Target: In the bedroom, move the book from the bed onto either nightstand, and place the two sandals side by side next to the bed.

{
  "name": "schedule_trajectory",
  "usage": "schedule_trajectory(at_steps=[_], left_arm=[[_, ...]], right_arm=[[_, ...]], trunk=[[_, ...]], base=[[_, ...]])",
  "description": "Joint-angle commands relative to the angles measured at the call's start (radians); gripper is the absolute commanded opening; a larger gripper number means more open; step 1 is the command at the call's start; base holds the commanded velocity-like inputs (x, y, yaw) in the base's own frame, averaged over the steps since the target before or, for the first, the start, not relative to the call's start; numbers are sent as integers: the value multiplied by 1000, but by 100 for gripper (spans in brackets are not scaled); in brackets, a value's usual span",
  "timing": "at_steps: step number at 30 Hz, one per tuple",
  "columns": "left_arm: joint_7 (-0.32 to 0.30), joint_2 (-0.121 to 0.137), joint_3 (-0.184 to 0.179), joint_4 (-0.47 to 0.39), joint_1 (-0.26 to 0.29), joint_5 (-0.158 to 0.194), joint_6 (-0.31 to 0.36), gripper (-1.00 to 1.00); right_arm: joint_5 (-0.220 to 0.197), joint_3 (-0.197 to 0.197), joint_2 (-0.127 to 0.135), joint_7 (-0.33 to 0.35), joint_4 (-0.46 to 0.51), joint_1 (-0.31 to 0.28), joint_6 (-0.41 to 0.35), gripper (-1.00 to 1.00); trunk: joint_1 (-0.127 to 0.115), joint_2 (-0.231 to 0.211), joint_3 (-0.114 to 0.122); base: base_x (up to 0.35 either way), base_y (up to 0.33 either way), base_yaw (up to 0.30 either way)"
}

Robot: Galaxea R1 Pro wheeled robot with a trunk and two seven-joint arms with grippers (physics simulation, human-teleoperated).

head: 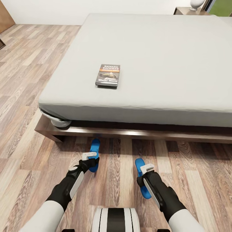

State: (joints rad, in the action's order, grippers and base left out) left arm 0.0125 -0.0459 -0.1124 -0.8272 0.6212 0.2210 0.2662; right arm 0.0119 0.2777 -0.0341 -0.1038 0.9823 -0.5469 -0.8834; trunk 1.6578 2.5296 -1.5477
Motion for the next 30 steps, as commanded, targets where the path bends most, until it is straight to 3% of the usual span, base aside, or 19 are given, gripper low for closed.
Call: schedule_trajectory(at_steps=[1,8,13,18,24,30], left_arm=[[2,0,-1,-2,0,8,5,-100],[2,0,-1,-5,0,8,5,-100],[3,0,-1,-6,-1,8,4,-100],[3,0,-1,-6,-1,8,4,-100],[3,0,-1,-6,-1,8,4,-100],[3,0,-1,-6,-1,8,2,-100]], right_arm=[[1,2,0,-4,1,0,-5,-100],[-1,2,2,-4,1,0,-5,-100],[-1,2,2,-4,2,0,-5,-100],[-2,2,2,-4,2,0,-4,-100],[-3,1,2,-3,4,-1,-3,-100],[-3,4,1,9,11,0,-3,-100]], trunk=[[0,0,-1],[3,2,-28],[3,2,-28],[5,3,-47],[5,3,-47],[7,4,-62]], base=[[0,0,0],[0,0,0],[0,0,0],[0,0,0],[0,0,0],[0,0,0]])
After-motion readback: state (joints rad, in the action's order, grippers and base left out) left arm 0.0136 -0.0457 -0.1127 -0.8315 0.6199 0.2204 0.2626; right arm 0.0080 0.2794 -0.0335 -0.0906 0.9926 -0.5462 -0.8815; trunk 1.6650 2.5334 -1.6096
